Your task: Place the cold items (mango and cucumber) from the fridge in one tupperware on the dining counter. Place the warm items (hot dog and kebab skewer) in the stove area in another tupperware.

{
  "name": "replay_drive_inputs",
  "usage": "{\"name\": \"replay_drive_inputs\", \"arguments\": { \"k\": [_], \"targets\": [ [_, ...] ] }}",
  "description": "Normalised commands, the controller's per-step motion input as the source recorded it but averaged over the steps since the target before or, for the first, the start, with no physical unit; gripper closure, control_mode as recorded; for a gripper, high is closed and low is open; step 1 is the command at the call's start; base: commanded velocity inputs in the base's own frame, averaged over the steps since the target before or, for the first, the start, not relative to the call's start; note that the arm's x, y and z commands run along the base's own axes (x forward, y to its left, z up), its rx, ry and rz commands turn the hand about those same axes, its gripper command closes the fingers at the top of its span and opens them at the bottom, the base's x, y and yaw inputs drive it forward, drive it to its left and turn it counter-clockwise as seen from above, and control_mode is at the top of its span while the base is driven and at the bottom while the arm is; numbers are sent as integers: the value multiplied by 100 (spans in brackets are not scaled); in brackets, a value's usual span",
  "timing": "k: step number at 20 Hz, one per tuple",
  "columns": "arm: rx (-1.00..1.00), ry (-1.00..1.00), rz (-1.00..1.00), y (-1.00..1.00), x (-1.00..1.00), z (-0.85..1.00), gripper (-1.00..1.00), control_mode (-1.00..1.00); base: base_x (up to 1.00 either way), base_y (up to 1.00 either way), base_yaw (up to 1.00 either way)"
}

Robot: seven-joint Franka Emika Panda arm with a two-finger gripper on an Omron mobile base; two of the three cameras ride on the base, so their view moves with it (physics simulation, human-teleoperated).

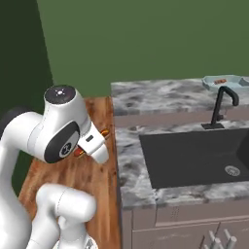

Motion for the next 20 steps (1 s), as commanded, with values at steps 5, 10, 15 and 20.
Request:
{"name": "replay_drive_inputs", "arguments": {
  "k": [5,10,15,20],
  "targets": [
    [0,0,0,0,0,0,100,100,78,100,-63],
    [0,0,0,0,0,0,100,100,78,100,-53],
    [0,0,0,0,0,0,100,100,61,100,-44],
    [0,0,0,0,0,0,100,100,5,100,-13]
  ]
}}
